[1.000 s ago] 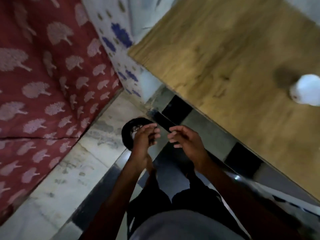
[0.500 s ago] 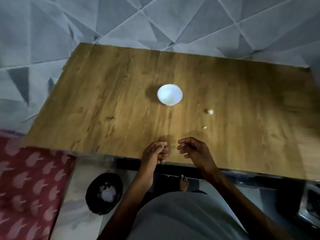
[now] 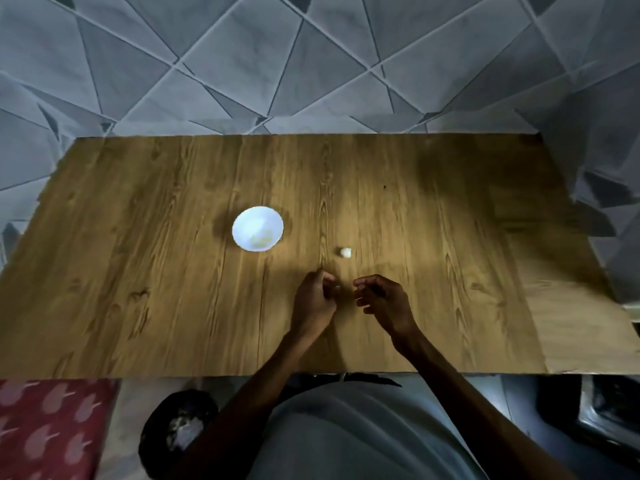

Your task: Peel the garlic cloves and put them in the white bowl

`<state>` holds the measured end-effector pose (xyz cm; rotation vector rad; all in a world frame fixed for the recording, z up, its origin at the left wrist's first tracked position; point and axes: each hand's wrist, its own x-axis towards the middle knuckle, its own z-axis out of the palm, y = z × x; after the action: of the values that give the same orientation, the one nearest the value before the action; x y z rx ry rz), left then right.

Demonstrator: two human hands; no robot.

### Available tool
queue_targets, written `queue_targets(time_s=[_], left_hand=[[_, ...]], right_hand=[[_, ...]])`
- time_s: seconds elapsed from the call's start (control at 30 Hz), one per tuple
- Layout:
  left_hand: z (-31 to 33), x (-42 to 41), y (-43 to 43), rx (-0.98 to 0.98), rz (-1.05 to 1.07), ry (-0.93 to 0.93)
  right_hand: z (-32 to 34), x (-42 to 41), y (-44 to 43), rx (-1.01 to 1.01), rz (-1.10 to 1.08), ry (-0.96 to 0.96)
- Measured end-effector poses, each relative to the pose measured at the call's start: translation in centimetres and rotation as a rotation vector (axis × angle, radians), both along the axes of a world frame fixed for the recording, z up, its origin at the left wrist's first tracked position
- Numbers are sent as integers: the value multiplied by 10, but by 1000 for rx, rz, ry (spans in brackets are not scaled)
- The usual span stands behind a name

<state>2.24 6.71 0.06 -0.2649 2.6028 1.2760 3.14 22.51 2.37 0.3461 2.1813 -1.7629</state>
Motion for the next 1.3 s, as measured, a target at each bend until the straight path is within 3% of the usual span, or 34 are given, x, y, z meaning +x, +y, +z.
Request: queue_targets(time_s=[0.13, 0.4, 0.6, 0.8, 0.97, 1.13, 1.2, 1.3], left_hand=[[-18, -14, 3, -198, -138, -4], [-24, -29, -6, -319, -228, -17], [14, -83, -73, -244, 115, 242], [-6, -139, -138, -405, 95, 48], [-43, -158, -156, -425, 39, -80], [-21, -152, -147, -503, -61, 25], [1, -142, -137, -456, -70, 132], [27, -121, -111, -171, -63, 185]], right_hand=[[-8, -14, 4, 29, 5, 17], [-11, -40, -7, 37, 45, 40], [-16, -63, -31, 28, 50, 73], [-24, -80, -59, 140, 102, 110], [-29, -84, -67, 240, 132, 206], [-33, -85, -51, 364, 42, 262], [-35, -86, -39, 410, -22, 283], [-40, -90, -21, 513, -6, 311]])
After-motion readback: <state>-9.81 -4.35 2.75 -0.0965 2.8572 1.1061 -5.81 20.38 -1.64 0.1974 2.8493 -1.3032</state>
